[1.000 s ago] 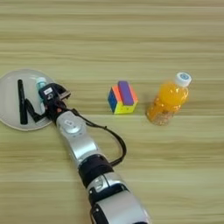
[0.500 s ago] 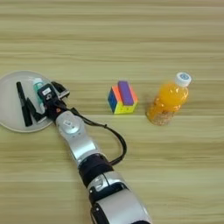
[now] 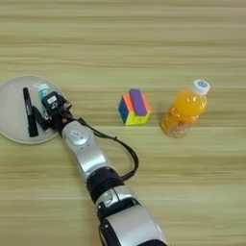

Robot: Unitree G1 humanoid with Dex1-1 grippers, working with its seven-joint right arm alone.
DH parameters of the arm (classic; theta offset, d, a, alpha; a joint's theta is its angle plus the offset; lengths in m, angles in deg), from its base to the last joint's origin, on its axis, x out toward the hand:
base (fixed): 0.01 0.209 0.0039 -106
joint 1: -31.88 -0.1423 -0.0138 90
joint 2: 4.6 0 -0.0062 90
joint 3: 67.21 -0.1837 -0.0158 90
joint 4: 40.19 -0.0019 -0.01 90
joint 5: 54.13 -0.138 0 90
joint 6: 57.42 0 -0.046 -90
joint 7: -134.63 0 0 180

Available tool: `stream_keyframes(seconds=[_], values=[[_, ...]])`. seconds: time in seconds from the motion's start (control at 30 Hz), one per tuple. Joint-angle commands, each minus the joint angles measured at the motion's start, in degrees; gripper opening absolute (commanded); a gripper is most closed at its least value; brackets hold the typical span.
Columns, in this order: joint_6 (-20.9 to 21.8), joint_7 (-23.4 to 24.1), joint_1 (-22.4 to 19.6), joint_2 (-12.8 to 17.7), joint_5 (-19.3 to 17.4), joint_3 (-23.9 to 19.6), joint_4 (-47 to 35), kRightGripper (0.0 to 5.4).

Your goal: Move the objects on the table

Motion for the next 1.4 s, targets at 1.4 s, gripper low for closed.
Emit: stream_keyframes(seconds=[1.4], values=[[-1.0, -0.2, 0.6, 0.9, -2.6, -2.8, -13.8, 1.67]])
